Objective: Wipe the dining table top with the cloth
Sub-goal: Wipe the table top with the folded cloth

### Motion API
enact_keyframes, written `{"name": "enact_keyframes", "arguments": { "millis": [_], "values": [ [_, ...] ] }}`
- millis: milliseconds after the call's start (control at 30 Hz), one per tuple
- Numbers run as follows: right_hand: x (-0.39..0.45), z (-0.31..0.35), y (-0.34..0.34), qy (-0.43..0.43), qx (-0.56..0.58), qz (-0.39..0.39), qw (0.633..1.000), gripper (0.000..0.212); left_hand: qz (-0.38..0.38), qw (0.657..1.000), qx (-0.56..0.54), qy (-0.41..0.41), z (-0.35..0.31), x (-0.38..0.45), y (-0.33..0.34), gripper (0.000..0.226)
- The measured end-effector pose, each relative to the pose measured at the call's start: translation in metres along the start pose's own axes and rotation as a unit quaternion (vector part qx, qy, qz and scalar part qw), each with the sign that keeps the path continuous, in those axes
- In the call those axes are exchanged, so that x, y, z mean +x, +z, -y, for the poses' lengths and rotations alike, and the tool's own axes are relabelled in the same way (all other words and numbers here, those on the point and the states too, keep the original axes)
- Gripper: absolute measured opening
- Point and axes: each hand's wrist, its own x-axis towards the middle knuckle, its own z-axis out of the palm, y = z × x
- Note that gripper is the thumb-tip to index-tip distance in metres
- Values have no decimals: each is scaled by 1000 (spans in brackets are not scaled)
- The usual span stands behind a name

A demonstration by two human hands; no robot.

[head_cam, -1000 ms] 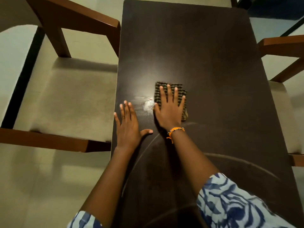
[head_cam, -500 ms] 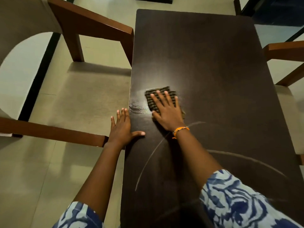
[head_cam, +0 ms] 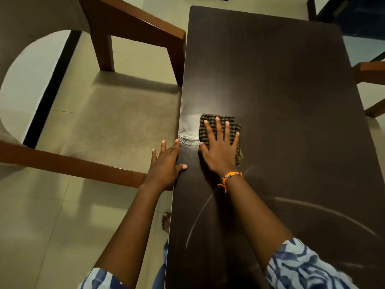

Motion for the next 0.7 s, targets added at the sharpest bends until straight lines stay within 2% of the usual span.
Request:
{"name": "enact_keyframes", "arguments": {
  "millis": [133, 367, 500, 600, 700],
  "values": [
    [53, 27, -1, -63, 0, 26, 998, 62, -12, 999, -39, -7, 10, 2, -1, 75],
    [111, 43, -7, -99, -17, 48, 994, 60, -67, 997, -29, -7, 13, -6, -3, 72],
    [94, 45, -3, -111, -20, 47, 992, 60, -28, 999, -12, -31, 17, -10, -9, 74],
    [58, 50, 7, -137, -3, 36, 990, 60, -35, 997, 7, -61, 18, -12, -10, 74],
    [10, 58, 19, -187, -21, 49, 981, 58, -57, 994, 28, -93, 12, -21, -6, 56]
  ]
}}
